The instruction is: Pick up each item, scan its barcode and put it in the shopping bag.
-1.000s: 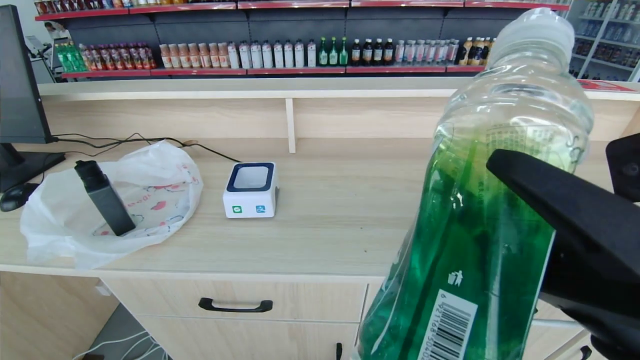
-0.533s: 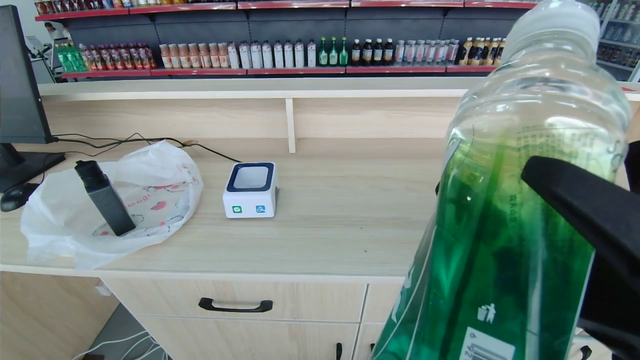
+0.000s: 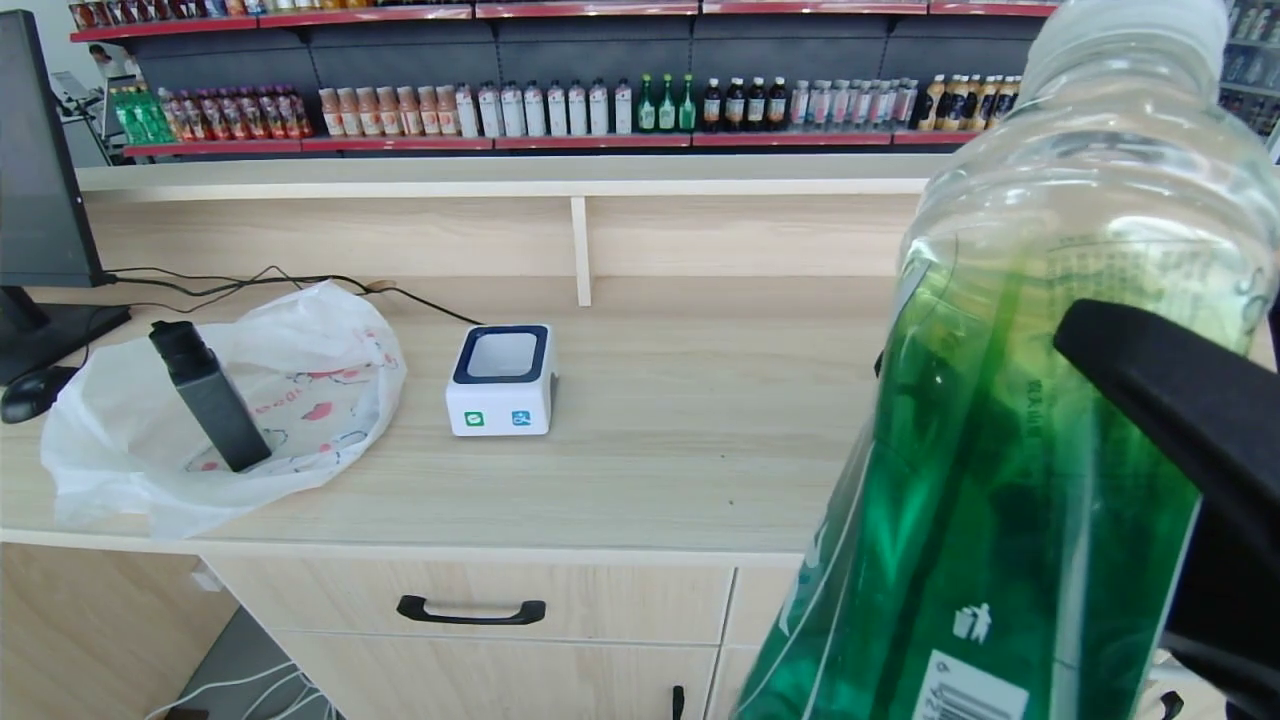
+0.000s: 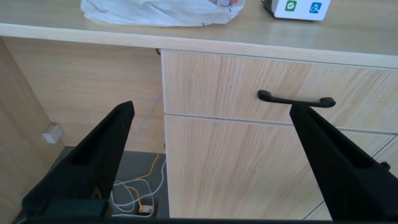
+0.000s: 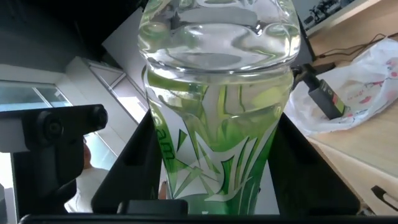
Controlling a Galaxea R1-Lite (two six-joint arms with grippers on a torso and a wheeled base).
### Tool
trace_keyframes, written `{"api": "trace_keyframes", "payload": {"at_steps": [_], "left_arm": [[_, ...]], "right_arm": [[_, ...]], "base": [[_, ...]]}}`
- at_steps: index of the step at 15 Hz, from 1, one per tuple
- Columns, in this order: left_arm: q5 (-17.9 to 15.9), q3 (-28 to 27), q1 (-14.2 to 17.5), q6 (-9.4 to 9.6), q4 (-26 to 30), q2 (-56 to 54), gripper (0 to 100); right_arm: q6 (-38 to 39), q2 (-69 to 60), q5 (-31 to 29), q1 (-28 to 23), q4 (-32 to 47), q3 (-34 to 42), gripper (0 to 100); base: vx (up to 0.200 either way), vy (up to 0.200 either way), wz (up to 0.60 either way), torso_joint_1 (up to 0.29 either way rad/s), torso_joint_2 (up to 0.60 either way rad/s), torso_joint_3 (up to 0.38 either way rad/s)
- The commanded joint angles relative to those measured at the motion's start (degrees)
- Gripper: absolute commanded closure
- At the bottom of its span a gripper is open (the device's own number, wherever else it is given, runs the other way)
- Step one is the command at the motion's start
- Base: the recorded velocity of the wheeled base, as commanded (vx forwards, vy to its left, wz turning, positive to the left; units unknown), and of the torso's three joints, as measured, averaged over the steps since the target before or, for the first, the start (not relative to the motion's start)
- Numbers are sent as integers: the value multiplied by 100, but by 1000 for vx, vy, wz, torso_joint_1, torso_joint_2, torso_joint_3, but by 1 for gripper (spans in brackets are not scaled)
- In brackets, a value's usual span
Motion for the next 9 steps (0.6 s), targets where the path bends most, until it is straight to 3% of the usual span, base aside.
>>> {"api": "trace_keyframes", "payload": {"at_steps": [1,9], "left_arm": [[1,0,1,6,-2,-2,0],[1,0,1,6,-2,-2,0]], "right_arm": [[-321,169,4,-8,-6,-20,100],[-2316,494,4,-228,-6,111,100]], "base": [[0,0,0,0,0,0],[0,0,0,0,0,0]]}}
